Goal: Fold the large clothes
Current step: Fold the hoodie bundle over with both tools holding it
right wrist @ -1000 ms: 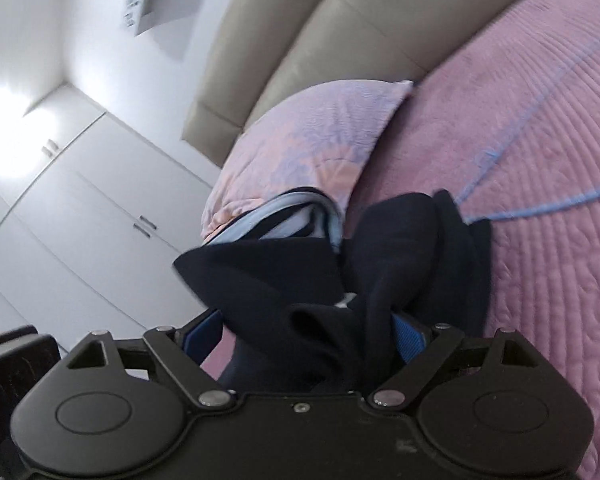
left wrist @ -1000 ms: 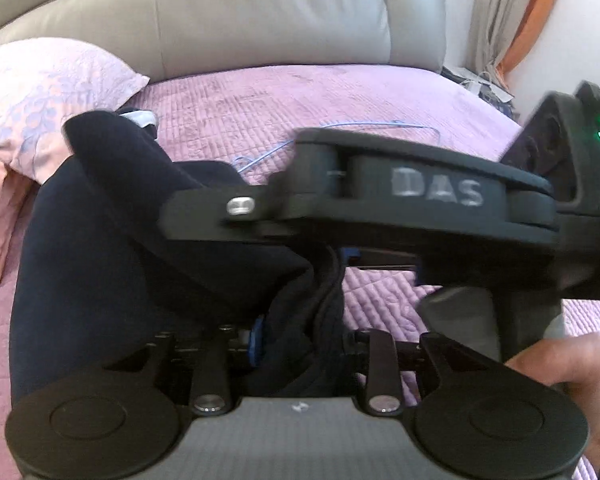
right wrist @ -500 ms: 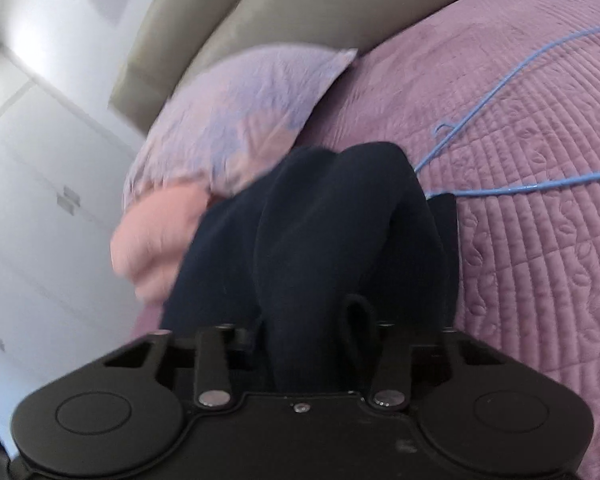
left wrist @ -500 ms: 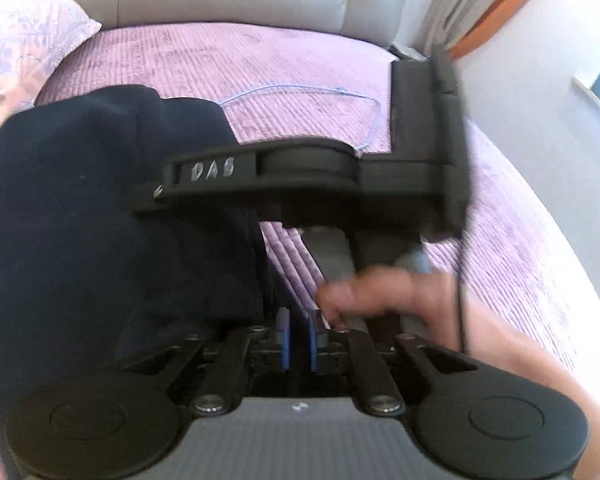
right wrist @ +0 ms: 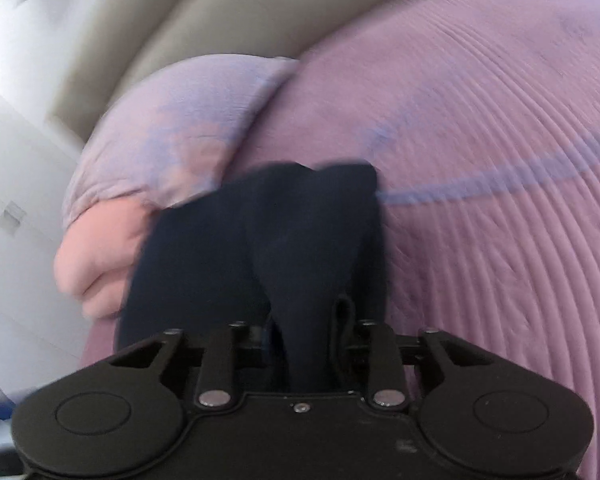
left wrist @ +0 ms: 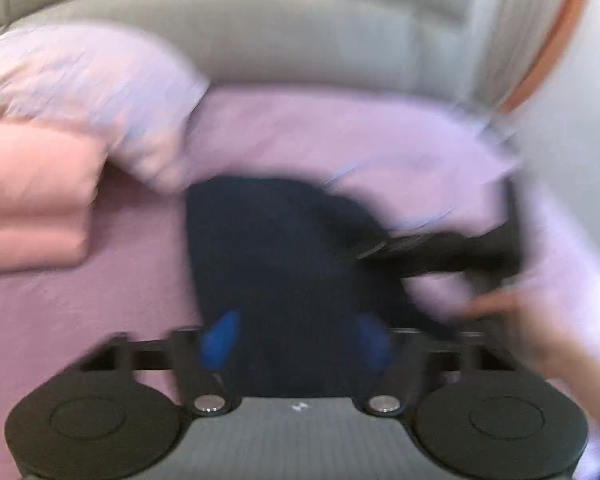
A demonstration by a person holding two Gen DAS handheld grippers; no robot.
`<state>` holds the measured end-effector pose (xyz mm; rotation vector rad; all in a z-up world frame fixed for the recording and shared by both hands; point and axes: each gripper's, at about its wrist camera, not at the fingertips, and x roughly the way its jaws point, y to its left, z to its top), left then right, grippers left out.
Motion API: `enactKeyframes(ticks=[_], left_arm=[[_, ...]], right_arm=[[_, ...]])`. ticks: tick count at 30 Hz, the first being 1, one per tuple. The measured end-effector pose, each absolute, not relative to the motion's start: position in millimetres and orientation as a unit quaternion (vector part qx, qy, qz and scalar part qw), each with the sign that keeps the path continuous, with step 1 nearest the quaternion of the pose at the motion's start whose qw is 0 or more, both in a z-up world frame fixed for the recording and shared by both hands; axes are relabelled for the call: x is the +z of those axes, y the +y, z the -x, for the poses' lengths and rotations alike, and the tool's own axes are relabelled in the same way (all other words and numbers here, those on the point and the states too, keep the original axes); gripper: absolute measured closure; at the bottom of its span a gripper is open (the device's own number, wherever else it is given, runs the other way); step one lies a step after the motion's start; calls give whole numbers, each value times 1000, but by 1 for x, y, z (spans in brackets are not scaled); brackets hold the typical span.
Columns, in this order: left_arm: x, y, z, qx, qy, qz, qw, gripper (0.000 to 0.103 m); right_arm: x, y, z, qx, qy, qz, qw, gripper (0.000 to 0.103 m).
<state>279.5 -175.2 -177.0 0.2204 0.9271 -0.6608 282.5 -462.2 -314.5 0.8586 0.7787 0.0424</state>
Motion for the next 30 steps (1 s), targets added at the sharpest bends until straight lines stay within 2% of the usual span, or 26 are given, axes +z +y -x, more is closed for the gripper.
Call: enactKeyframes(ticks=[1, 3, 8, 12, 13, 14, 15, 18, 21, 22, 24, 26, 27, 29, 30], left_arm=[[-193, -175, -288, -309, 465, -107, 823, 54], [-208, -169, -290, -310, 470, -101, 820, 51], [-210, -168, -266, -330, 440, -142, 823, 46], [-214, -165, -259, -333, 431, -149, 825, 46], [-213, -160, -253, -335, 430, -148, 825, 46], [-211, -158, -248, -336, 429, -148, 825, 45], [-210, -156, -248, -338, 430, -147, 824, 45], [-200, -148, -248, -349, 438, -134, 817, 45], [-185, -140, -244, -358, 413, -134, 827, 37], [-183, -139, -244, -358, 408, -134, 829, 35], [-189, -140, -250, -355, 429, -130, 820, 39], [-206, -142, -260, -351, 475, -112, 799, 49], [-216, -141, -264, -354, 491, -97, 790, 51], [-226, -137, -268, -353, 504, -78, 785, 51], [-226, -135, -267, -355, 501, -77, 785, 52]], right_arm=[[-317, -468, -280, 31, 366, -434, 823, 60], [-307, -472, -270, 24, 367, -422, 829, 28], [-279, -463, -234, 50, 386, -382, 838, 22], [-285, -446, -213, 51, 433, -380, 816, 21], [-287, -443, -204, 42, 431, -378, 818, 23], [-287, -440, -195, 34, 416, -386, 823, 48], [-288, -440, -183, 39, 388, -417, 821, 91], [-274, -436, -155, 60, 315, -468, 824, 92], [-251, -437, -130, 71, 267, -456, 846, 93], [-250, -437, -126, 59, 268, -443, 853, 93], [-266, -438, -128, 36, 307, -418, 854, 93], [-295, -440, -134, 30, 354, -434, 828, 93], [-309, -440, -138, 23, 380, -437, 815, 92], [-327, -438, -139, 16, 408, -433, 804, 89], [-328, -440, -138, 21, 406, -441, 800, 83]])
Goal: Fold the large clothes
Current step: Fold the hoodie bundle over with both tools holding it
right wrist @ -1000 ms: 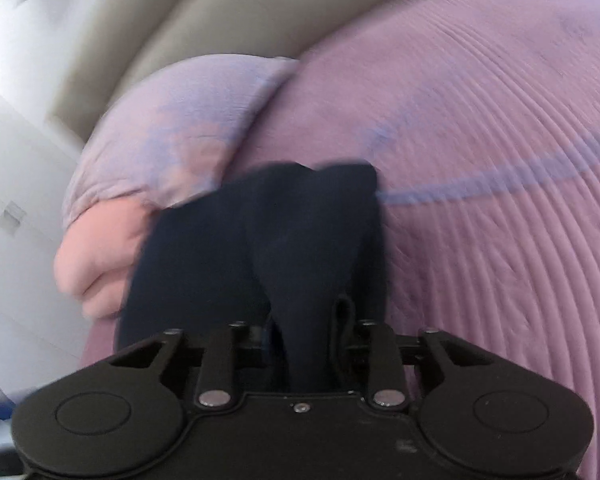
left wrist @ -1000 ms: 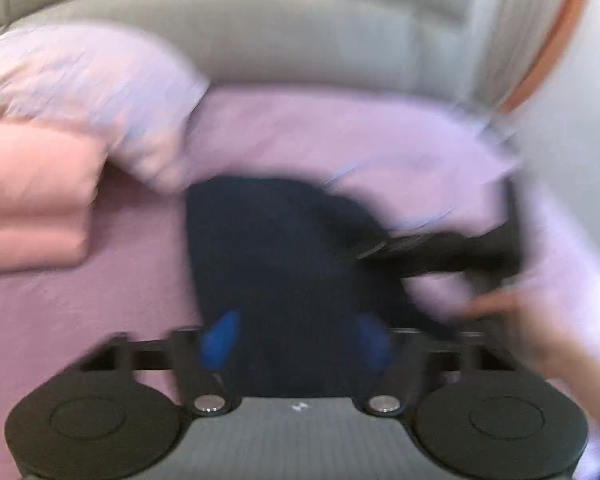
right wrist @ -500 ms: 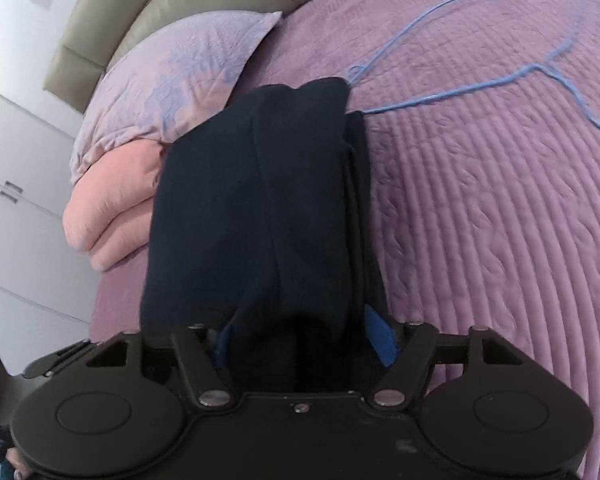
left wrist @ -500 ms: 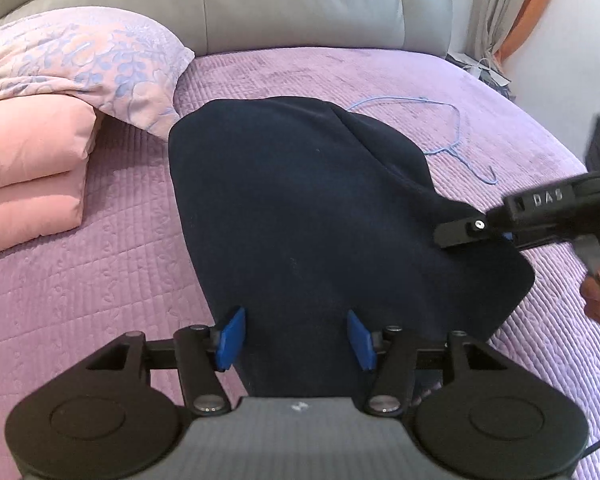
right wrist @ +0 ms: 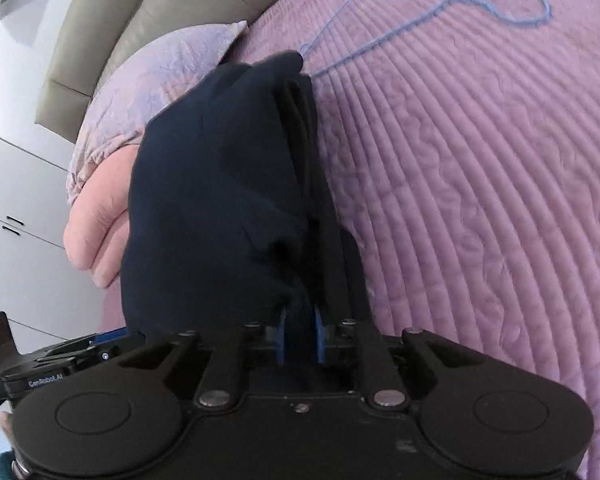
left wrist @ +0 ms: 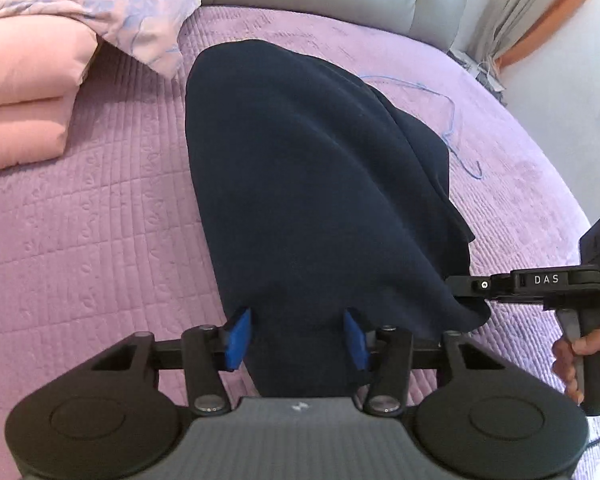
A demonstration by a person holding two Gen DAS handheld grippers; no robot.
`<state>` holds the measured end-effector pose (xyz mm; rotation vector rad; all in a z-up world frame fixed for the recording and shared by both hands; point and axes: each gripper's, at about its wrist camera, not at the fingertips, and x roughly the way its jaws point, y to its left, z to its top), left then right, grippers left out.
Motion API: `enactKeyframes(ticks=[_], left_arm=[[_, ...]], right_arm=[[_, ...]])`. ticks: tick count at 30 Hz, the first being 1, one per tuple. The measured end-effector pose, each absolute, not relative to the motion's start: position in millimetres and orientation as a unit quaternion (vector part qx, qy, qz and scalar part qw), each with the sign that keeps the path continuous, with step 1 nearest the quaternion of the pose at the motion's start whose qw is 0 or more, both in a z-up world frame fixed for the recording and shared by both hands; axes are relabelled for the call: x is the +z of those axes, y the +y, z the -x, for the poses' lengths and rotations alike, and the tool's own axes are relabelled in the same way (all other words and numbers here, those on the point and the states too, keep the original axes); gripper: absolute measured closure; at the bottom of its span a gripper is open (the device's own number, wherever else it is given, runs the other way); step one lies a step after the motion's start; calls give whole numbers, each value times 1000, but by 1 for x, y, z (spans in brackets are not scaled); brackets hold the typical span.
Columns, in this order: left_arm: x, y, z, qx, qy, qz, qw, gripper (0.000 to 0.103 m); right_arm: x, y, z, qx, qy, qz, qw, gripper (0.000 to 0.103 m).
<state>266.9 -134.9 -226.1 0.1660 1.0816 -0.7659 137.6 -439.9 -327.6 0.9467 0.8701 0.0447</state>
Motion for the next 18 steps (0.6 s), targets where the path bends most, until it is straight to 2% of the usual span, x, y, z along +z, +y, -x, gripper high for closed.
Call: enactKeyframes(ticks=[1, 2, 3, 4, 5, 7, 9, 10, 11, 12, 13, 14, 15, 18], left_arm=[[-225, -134, -266, -358, 499, -82, 785, 54], [-224, -134, -263, -362, 495, -90, 785, 55], [-224, -134, -261, -365, 491, -94, 785, 55], [-222, -133, -259, -369, 490, -95, 785, 56], [-221, -131, -257, -374, 489, -94, 783, 56], [-219, -127, -251, -387, 483, -96, 779, 55], [-217, -128, -238, -402, 468, -117, 778, 47], [-218, -131, -232, -411, 460, -131, 776, 39], [-220, -136, -226, -414, 451, -152, 776, 36], [-222, -142, -219, -410, 439, -178, 779, 35], [-226, -149, -213, -399, 418, -210, 789, 36], [-230, -155, -208, -388, 401, -236, 796, 47], [-236, -162, -202, -363, 377, -271, 808, 54], [-238, -164, -188, -340, 343, -276, 831, 66]], right_arm=[[-324, -443, -137, 21, 401, -448, 798, 71], [-316, -447, -137, 20, 393, -448, 803, 64], [-305, -450, -137, 23, 378, -441, 814, 42], [-296, -450, -139, 31, 367, -430, 824, 26], [-288, -448, -142, 42, 364, -414, 833, 17], [-278, -433, -149, 69, 390, -377, 837, 17], [-286, -418, -155, 75, 427, -356, 828, 17], [-293, -409, -157, 75, 440, -356, 821, 18], [-296, -407, -156, 73, 436, -365, 819, 29], [-297, -407, -152, 72, 416, -384, 821, 82], [-297, -409, -150, 71, 396, -408, 819, 91], [-295, -412, -145, 68, 373, -434, 818, 91], [-290, -415, -140, 72, 350, -453, 817, 91], [-265, -411, -130, 87, 313, -455, 829, 91]])
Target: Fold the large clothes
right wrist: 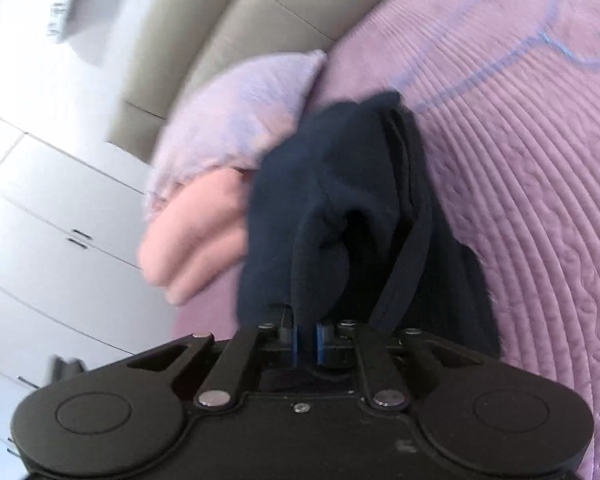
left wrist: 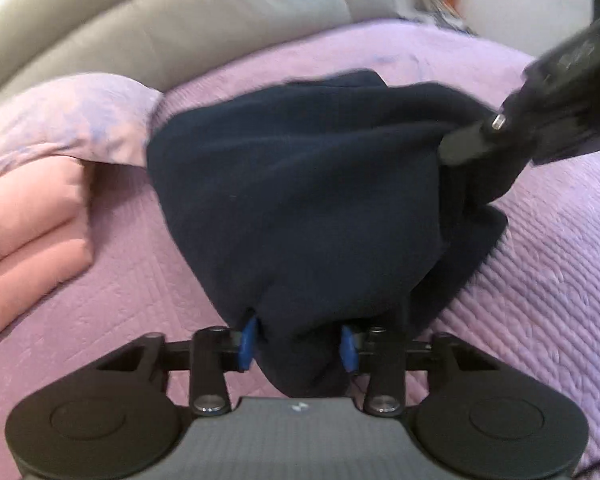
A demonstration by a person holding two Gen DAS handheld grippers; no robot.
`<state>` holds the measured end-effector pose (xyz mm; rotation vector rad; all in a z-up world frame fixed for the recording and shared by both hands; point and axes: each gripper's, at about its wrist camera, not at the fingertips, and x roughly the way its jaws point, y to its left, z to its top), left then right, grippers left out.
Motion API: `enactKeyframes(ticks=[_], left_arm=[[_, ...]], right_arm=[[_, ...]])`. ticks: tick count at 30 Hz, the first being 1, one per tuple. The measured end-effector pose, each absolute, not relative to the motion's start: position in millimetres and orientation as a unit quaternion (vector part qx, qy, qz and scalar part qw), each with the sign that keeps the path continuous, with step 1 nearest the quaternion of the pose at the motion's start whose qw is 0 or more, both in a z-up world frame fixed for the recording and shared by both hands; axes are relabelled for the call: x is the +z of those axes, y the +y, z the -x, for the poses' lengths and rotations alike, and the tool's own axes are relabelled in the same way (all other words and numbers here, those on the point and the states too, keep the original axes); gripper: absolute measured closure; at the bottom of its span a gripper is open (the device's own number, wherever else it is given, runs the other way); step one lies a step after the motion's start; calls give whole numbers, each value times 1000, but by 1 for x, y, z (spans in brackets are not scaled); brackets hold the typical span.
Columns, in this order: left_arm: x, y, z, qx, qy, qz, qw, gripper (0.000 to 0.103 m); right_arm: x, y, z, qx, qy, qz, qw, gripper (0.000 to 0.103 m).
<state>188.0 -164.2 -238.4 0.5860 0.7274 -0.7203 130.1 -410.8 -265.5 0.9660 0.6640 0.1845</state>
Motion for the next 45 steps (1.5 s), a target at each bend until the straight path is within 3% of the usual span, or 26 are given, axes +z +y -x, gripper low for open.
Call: enactKeyframes(ticks=[3, 7, 9, 11, 12, 13, 14, 16, 19, 22, 25, 27, 29, 33, 38, 39, 42, 43, 44, 45], left_arm=[[-235, -145, -182, -324, 338, -238, 851, 73], [-250, -137, -188, -313, 359, -244, 845, 73], [-247, -136, -187, -322, 356, -253, 840, 73], [-240, -132, -188, -338, 360, -248, 833, 73], [-234, -128, -188, -350, 361, -243, 829, 74], [-228, -126, -185, -361, 359, -238, 827, 73], [-219, -122, -184, -373, 356, -231, 825, 73], [-200, -119, -183, -383, 344, -217, 829, 70], [-174, -126, -195, -368, 327, -195, 848, 59], [-180, -152, -223, -347, 362, -200, 842, 29], [-209, -177, -256, -329, 434, -194, 816, 27], [-226, -185, -267, -345, 466, -181, 795, 12], [-241, -187, -271, -340, 486, -179, 785, 5], [-253, -184, -267, -345, 495, -175, 778, 3], [-266, -181, -261, -348, 520, -178, 760, 3], [-269, -181, -258, -348, 529, -172, 755, 3], [-272, -173, -252, -349, 528, -153, 759, 5], [-269, -170, -249, -349, 526, -151, 760, 6], [-269, -168, -250, -348, 528, -148, 760, 7], [-267, -166, -250, -346, 530, -146, 760, 7]], right_arm=[[-252, -409, -125, 98, 319, -435, 837, 92], [-302, -392, -143, 51, 441, -401, 801, 93], [-315, -387, -148, 44, 463, -375, 802, 93], [-305, -398, -144, 36, 441, -396, 805, 79], [-294, -403, -140, 34, 426, -398, 812, 64], [-280, -408, -138, 33, 403, -393, 826, 39], [-265, -412, -137, 31, 382, -384, 840, 23], [-234, -415, -143, 26, 342, -346, 873, 19], [-196, -406, -182, 19, 306, -274, 912, 18], [-191, -393, -237, 39, 299, -252, 920, 18], [-226, -362, -300, 58, 363, -191, 910, 19], [-259, -355, -323, 40, 406, -173, 897, 19], [-287, -363, -329, 33, 406, -202, 891, 19], [-296, -375, -325, 47, 393, -203, 895, 20], [-284, -386, -315, 49, 396, -190, 897, 32], [-282, -390, -311, 47, 396, -190, 897, 36], [-279, -397, -303, -4, 405, -159, 900, 66], [-277, -396, -298, -30, 411, -113, 904, 63], [-275, -397, -294, -45, 419, -85, 903, 47], [-273, -400, -289, -72, 431, -69, 897, 11]])
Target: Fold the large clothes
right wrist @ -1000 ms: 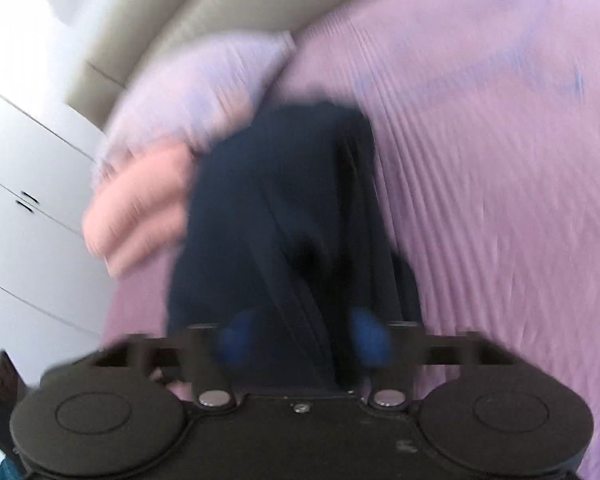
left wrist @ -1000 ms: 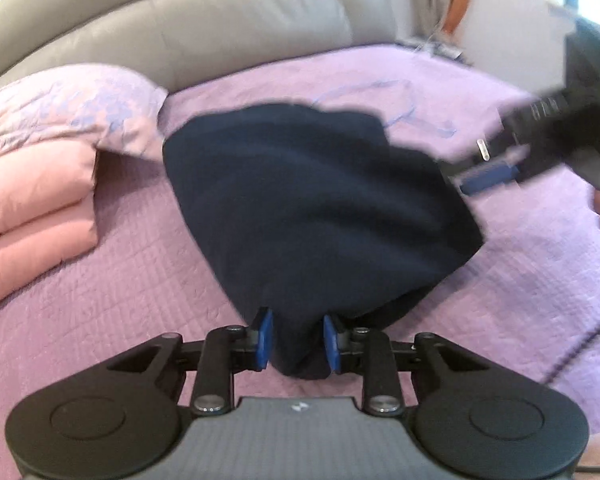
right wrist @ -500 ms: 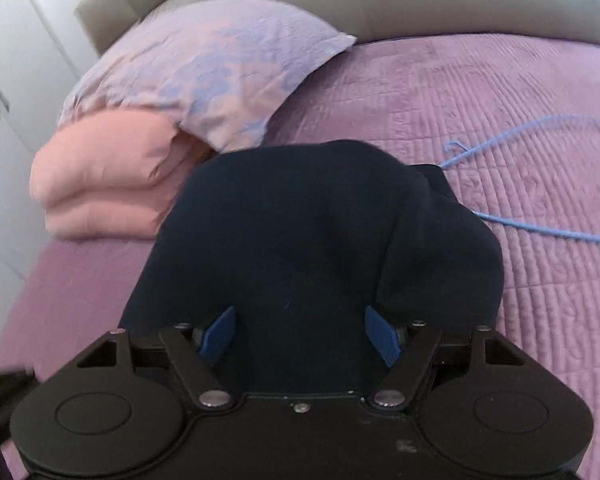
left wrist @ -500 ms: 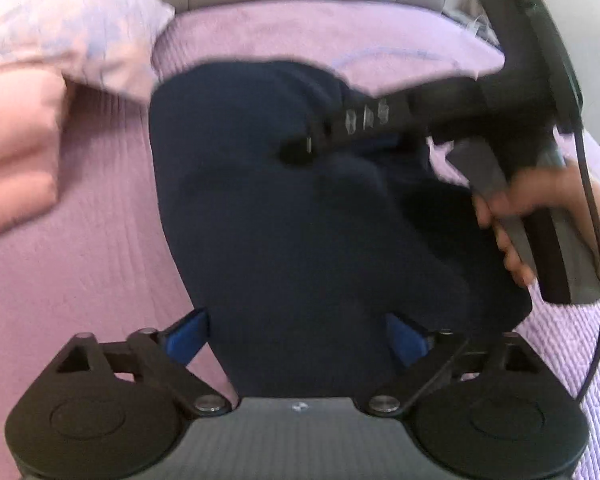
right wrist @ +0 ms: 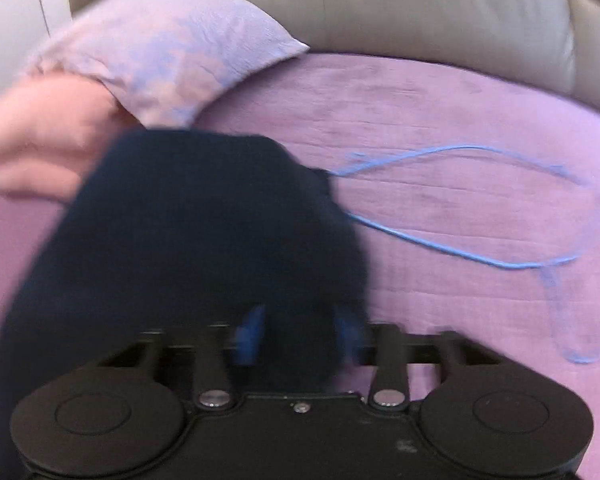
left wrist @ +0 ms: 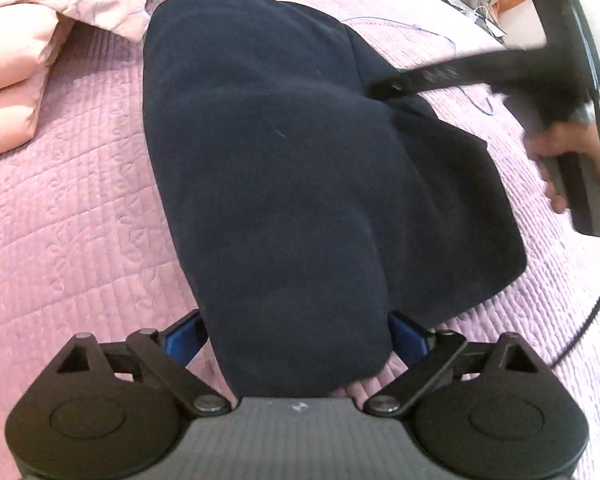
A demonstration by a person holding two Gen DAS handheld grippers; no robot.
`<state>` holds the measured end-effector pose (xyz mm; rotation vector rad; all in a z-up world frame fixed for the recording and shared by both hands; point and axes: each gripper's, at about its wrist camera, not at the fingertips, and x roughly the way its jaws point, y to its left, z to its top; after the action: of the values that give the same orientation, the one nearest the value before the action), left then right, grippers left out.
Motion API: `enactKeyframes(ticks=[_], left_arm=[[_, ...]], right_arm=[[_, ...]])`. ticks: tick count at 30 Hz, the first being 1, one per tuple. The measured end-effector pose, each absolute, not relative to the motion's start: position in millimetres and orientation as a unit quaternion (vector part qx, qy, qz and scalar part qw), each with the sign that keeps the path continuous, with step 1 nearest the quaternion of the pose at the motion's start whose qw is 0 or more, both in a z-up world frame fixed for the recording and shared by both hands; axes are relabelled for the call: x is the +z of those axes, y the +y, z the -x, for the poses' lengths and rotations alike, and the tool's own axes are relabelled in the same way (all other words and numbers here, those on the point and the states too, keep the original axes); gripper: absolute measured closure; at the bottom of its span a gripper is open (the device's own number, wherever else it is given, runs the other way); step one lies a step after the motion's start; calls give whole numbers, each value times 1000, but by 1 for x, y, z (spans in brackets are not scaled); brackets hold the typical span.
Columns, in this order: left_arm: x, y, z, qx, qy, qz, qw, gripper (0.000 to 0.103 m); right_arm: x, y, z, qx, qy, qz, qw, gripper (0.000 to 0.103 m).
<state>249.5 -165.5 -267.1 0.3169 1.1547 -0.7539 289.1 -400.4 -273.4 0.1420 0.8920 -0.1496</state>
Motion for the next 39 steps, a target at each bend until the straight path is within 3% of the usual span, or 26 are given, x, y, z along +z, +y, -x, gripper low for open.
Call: enactKeyframes(ticks=[7, 12, 16, 17, 23, 29, 39], left_arm=[[-224, -142, -242, -349, 508, -109, 780, 12], [-185, -132, -257, -336, 454, -92, 820, 3], [-213, -141, -299, -293, 499, -88, 810, 5], [-227, -144, -307, -291, 520, -81, 799, 1], [-274, -140, -307, -320, 572, -8, 756, 0], [-295, -130, -300, -319, 584, 25, 746, 0], [-293, -146, -259, -321, 560, -97, 757, 0]], right_arm=[[-218, -401, -246, -35, 376, -128, 917, 6], [-218, -364, -262, 22, 398, -121, 909, 3], [-266, -351, -272, 10, 470, -94, 877, 0], [-273, -358, -266, 12, 456, -118, 882, 0], [-320, -410, -224, 28, 441, -263, 857, 0], [-318, -373, -198, 35, 453, -123, 882, 0], [-323, -372, -179, 6, 434, -143, 890, 0]])
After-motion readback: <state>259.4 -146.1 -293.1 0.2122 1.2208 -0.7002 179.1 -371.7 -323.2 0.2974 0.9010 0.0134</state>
